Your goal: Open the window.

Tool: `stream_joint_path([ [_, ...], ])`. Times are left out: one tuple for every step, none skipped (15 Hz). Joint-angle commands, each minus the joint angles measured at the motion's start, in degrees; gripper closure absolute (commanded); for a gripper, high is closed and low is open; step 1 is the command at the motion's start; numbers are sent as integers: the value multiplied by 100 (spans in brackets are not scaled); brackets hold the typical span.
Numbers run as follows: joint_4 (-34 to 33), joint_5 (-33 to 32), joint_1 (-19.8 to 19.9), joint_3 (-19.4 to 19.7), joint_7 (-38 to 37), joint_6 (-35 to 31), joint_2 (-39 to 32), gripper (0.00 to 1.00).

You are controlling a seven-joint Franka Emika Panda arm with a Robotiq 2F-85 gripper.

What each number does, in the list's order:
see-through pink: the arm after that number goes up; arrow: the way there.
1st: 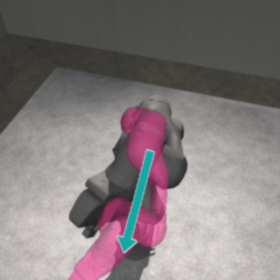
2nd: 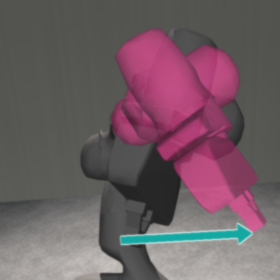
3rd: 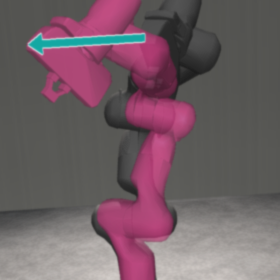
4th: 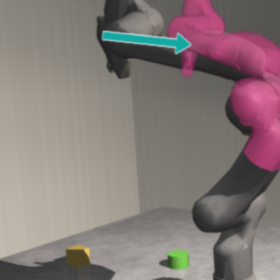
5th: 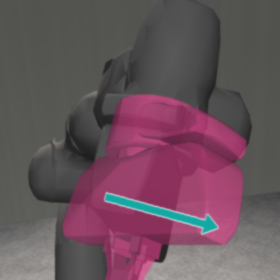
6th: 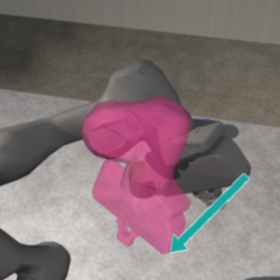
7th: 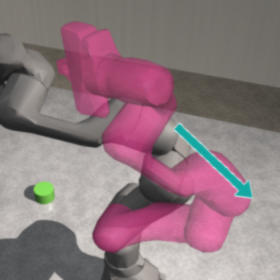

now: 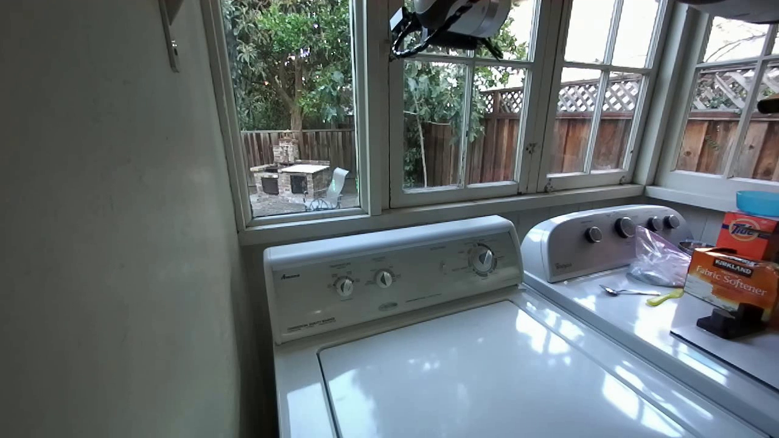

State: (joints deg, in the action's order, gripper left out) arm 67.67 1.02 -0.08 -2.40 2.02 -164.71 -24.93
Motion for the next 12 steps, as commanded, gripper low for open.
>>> stream_joint_path([
  [-505,149,98,-117,57,-241,-412,0],
  [-592,173,132,-173,107,-251,-478,0],
  [-662,191,164,-232,147,-269,-538,0],
  [-746,218,203,-307,181,-266,-602,0],
  [-831,237,238,-375,198,-267,-664,0],
  [-902,240,268,-433,218,-260,-720,0],
  [-1012,262,318,-529,286,-295,-806,0],
  [-1102,256,339,-570,269,-300,-877,0],
  [-1198,248,364,-621,259,-316,-945,0],
  [-1276,223,380,-649,242,-294,-1004,0],
  [-1355,209,399,-683,234,-286,-1062,0],
  [-1430,199,413,-708,227,-281,-1122,0],
])
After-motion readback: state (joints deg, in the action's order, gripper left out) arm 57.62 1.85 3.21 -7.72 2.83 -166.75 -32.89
